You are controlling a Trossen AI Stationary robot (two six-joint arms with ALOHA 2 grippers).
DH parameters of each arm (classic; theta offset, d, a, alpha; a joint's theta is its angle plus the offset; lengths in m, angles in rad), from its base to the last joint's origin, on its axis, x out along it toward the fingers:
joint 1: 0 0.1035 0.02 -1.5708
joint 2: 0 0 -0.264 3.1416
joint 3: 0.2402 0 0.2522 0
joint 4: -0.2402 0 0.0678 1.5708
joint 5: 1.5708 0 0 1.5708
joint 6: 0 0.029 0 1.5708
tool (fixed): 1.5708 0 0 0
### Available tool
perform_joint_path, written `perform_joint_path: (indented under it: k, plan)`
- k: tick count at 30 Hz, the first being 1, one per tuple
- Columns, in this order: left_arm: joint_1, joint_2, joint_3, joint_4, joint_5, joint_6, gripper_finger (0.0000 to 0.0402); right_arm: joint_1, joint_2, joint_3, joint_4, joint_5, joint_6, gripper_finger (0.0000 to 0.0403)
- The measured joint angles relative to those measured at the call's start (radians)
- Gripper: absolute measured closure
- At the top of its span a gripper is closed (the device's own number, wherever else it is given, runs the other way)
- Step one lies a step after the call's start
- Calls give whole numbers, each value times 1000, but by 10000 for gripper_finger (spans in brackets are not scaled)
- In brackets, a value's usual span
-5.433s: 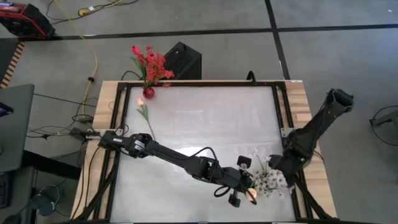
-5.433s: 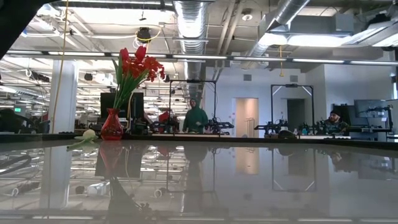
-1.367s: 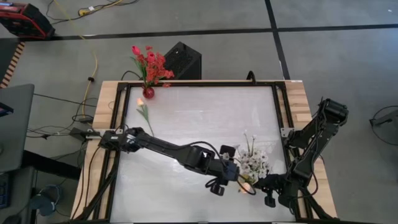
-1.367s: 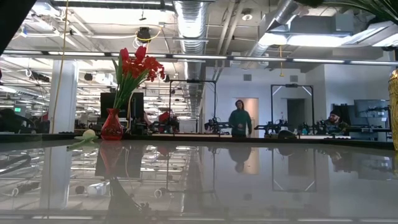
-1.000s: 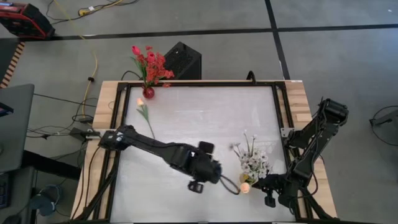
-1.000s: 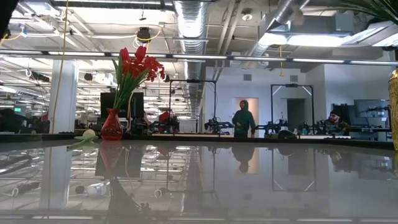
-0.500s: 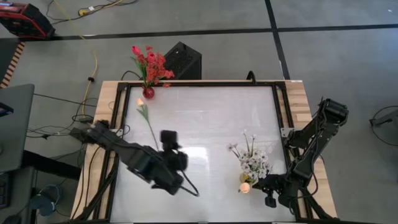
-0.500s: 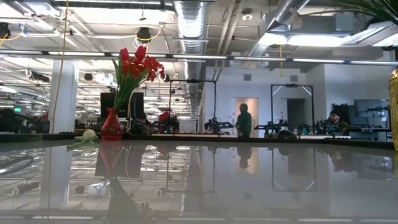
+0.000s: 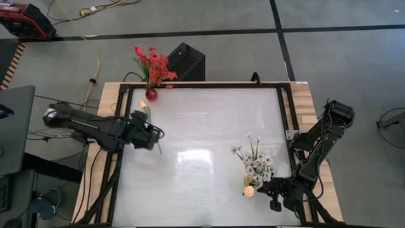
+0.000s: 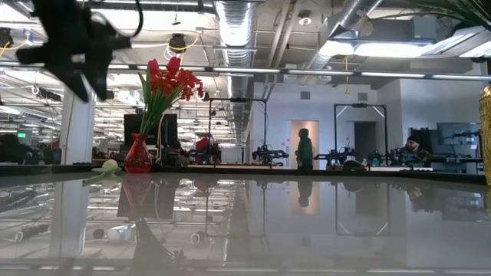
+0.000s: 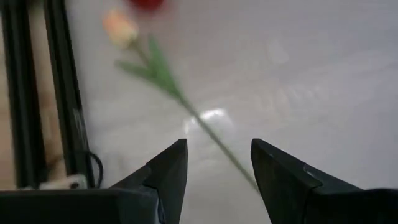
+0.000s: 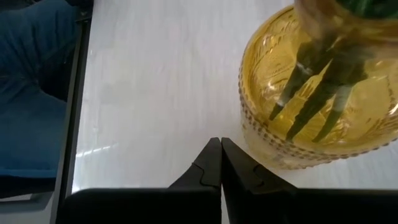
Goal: Sort flowers into vase by color
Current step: Put the white flower into the transparent yellow vase
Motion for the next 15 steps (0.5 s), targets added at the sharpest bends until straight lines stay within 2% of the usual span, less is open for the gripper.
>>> perform_joint_path:
  k: [6,11,15]
  plan:
    - [204,-89,-197,196,43,32,236,0,0,0,0,-4,0,376]
    - [350,-67,-298,421,122,115,236,0,0,0,0,-4,0,376]
    - [422,-16,-334,515,147,122,236,0,0,0,-1,-5,0,376]
